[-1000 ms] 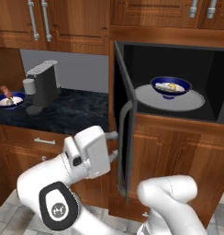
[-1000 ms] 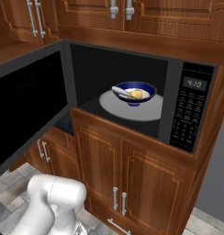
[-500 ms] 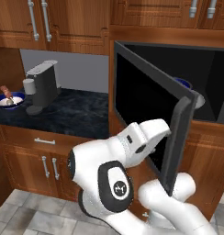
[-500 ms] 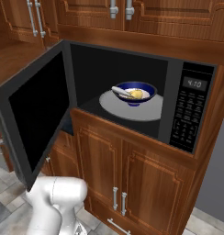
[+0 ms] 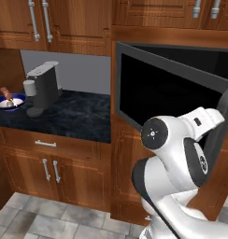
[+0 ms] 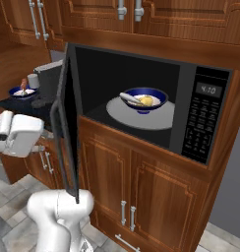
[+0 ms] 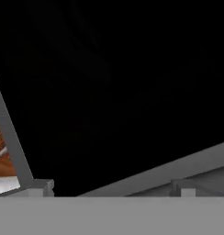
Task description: Place the bowl containing the potato and fish in the microwave. Close the microwave door and press the start button to microwave the meal.
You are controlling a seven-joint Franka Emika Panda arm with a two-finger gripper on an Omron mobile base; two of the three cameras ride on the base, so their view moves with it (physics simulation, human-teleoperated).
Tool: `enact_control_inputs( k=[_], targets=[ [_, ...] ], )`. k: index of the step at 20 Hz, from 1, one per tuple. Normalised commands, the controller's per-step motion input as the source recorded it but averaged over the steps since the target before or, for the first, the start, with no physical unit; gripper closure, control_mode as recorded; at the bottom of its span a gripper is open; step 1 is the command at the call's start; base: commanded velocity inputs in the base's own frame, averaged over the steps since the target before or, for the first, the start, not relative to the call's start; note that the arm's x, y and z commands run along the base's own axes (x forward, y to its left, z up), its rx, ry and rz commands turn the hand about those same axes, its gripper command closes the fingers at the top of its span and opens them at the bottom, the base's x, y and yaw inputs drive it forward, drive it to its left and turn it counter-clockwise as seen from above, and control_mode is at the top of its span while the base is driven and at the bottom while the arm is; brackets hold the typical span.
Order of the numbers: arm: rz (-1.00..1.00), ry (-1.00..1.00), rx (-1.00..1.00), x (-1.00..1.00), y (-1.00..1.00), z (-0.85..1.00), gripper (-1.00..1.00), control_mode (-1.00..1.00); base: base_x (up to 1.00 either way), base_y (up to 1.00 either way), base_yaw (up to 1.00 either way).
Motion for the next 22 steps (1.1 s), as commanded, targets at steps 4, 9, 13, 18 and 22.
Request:
enact_control_inputs(
  k=[4, 9, 13, 18, 22],
  targets=[
    [0.20, 0.02, 0.11, 0.87, -0.89, -0.10, -1.00, -1.00, 0.00, 0.00, 0.00],
    [0.15, 0.11, 0.00, 1.00, -0.61, -0.25, -1.00, -1.00, 0.00, 0.00, 0.00],
    [0.11, 0.11, 0.00, 0.98, -0.62, -0.24, -1.00, -1.00, 0.00, 0.00, 0.00],
    [0.07, 0.06, 0.00, 0.99, -0.69, -0.09, -1.00, -1.00, 0.00, 0.00, 0.00],
    [0.05, 0.00, 0.00, 0.93, -0.62, 0.00, -1.00, -1.00, 0.00, 0.00, 0.00]
  ],
)
